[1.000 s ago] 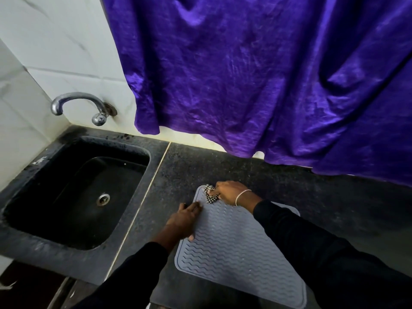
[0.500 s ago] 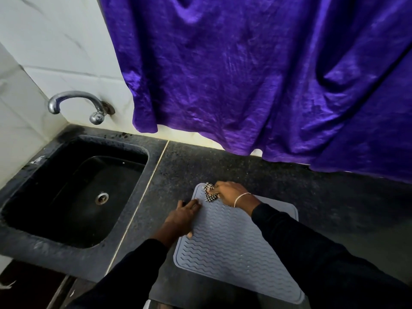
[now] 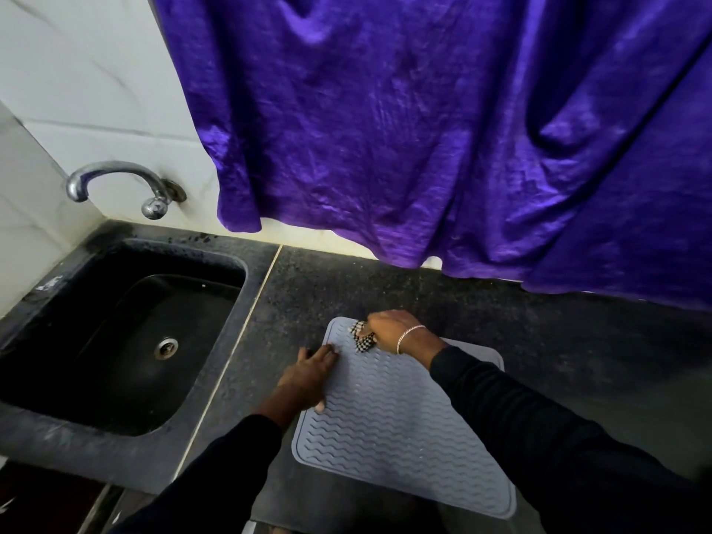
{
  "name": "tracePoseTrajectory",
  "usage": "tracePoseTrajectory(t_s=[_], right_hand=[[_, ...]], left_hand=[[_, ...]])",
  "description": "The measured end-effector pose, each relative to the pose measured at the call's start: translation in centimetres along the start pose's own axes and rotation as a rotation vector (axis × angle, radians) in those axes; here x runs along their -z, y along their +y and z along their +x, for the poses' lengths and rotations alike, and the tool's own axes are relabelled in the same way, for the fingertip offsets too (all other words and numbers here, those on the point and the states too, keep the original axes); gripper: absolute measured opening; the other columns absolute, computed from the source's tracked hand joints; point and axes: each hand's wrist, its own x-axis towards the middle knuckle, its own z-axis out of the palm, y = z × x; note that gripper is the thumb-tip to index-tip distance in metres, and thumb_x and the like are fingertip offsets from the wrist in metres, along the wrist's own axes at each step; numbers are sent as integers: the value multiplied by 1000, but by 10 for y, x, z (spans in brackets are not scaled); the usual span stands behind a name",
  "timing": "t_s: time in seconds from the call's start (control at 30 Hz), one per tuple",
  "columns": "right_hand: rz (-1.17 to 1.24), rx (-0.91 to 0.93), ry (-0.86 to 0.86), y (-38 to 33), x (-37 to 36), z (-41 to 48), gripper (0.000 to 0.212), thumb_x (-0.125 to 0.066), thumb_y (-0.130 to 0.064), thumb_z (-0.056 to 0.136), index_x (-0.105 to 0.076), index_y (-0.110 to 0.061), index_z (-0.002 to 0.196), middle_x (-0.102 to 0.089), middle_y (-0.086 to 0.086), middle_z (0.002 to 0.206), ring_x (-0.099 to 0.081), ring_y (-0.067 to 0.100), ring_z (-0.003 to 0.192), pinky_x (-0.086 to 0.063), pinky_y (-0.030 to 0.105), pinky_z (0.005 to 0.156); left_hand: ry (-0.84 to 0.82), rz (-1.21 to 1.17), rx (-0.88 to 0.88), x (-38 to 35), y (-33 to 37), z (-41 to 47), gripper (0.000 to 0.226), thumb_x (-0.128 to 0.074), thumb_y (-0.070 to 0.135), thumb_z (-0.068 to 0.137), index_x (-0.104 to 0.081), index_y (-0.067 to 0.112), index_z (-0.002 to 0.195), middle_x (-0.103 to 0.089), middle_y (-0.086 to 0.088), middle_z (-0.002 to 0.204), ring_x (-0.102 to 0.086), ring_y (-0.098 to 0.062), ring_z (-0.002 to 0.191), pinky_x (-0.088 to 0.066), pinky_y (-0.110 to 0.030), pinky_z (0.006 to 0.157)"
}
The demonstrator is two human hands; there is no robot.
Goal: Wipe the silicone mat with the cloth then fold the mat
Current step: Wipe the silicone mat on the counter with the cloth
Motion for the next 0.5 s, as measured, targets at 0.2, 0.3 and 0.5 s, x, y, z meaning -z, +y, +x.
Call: tracePoseTrajectory(t_s=[0.2, 0.3, 0.5], right_hand=[[50, 52, 5, 19, -18, -20, 53, -54, -16, 97, -54, -41, 143, -56, 1, 139, -57, 27, 127, -47, 38, 106], [52, 33, -12, 27, -14, -22, 51, -55, -17, 96, -57, -39, 141, -56, -2, 142, -55, 25, 131, -46, 37, 107], [37, -43, -36, 23, 10, -11, 40, -66, -26, 89, -69, -36, 127, -67, 6, 134, -63, 30, 123, -51, 34, 103]], left_hand=[[10, -3, -8, -1, -1, 1, 101, -78, 18, 79, -16, 20, 159, -9, 1, 166, -26, -35, 142, -41, -48, 113], [26, -9, -4, -2, 0, 1, 97, -76, 17, 81, -17, 21, 159, -10, 1, 167, -26, -35, 142, -41, -48, 113], [7, -39, -3, 0, -1, 0, 102, -81, 19, 78, -17, 23, 158, -9, 2, 166, -24, -36, 142, -43, -51, 111]])
